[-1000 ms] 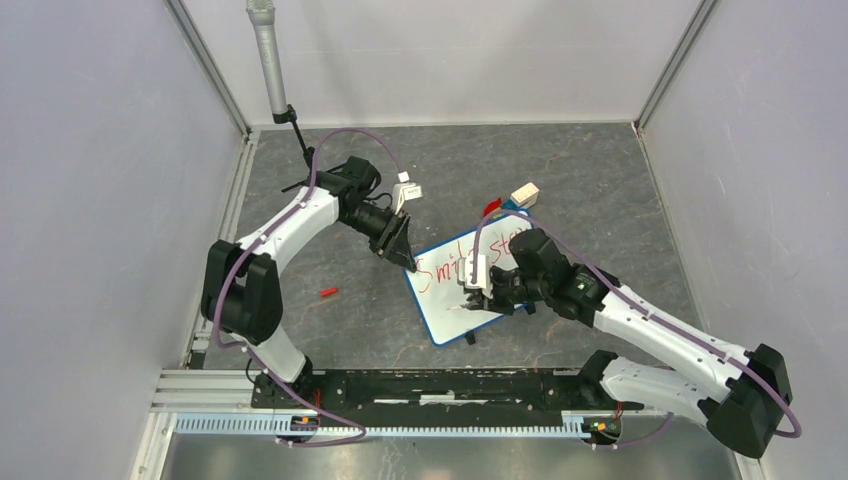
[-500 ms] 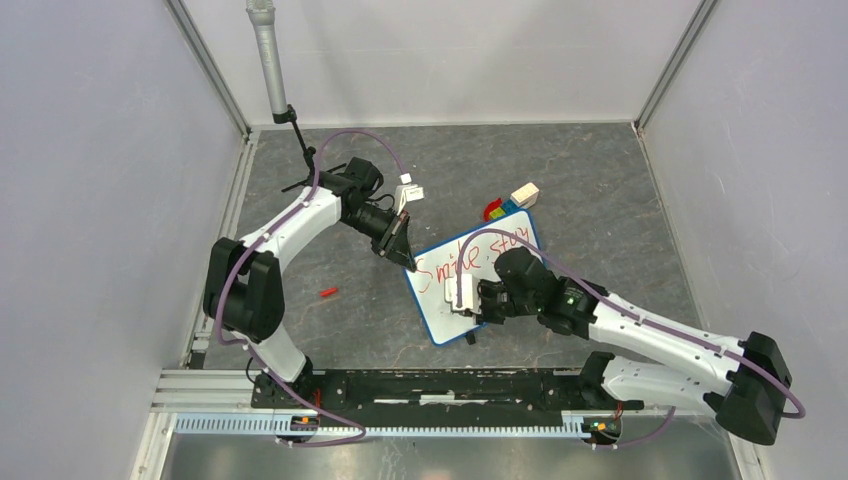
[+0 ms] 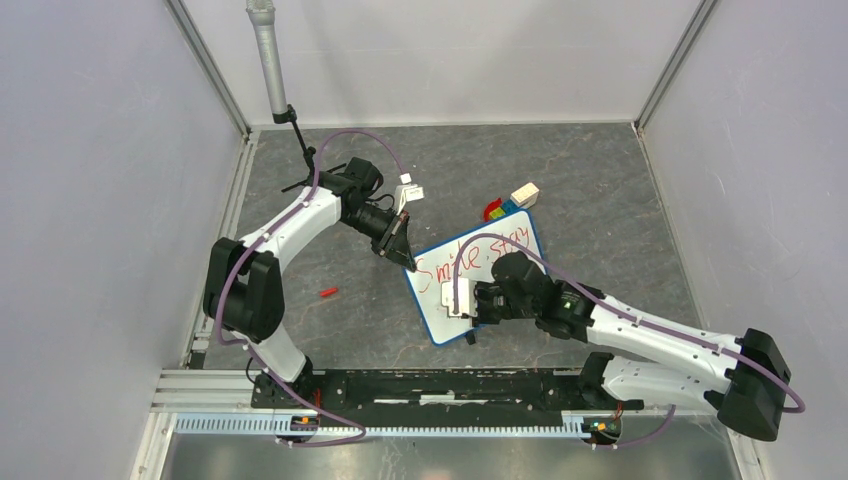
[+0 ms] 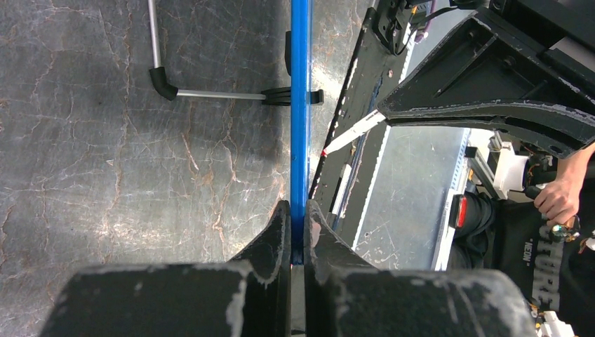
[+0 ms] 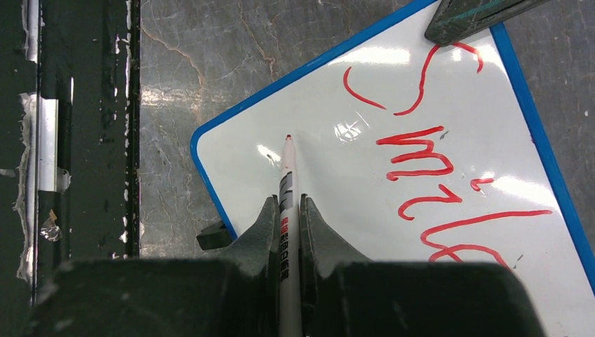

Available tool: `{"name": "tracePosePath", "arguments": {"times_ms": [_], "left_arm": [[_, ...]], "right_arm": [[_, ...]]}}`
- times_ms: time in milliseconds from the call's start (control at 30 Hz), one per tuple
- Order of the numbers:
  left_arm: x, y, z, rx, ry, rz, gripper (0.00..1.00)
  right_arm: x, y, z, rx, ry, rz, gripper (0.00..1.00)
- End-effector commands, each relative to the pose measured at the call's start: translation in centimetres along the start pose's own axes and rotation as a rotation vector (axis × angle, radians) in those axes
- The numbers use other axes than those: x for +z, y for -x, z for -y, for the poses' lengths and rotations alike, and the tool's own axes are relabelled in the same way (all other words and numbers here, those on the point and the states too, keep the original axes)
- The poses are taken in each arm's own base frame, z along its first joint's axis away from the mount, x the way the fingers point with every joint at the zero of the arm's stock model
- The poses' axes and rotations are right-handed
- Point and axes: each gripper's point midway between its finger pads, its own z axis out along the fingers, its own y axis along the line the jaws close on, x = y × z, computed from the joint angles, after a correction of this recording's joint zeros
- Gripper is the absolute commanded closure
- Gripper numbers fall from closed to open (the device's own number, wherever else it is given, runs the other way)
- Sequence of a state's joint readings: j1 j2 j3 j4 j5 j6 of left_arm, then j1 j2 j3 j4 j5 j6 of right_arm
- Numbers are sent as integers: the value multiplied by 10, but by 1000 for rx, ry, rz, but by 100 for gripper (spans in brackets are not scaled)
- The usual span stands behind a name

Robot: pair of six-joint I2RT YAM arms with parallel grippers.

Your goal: Write a sentence on the whiteboard

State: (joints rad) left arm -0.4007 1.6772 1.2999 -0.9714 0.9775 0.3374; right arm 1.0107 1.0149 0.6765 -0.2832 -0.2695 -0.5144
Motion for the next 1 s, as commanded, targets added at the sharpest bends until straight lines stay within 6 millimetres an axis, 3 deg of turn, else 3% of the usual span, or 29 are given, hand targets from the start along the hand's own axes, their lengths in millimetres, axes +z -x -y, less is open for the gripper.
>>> {"name": "tracePosePath", "arguments": {"times_ms": [0, 433, 967], "left_arm": [[0, 10, 2, 26, -18, 19, 98], [1, 10, 1, 28, -15, 17, 98], [2, 9, -1, 23, -17, 13, 98]], "right_arm": [[2, 10, 11, -31, -49, 30, 100], [7, -10, 5, -55, -44, -43, 100], [10, -41, -30, -101, 75, -131, 100]]}}
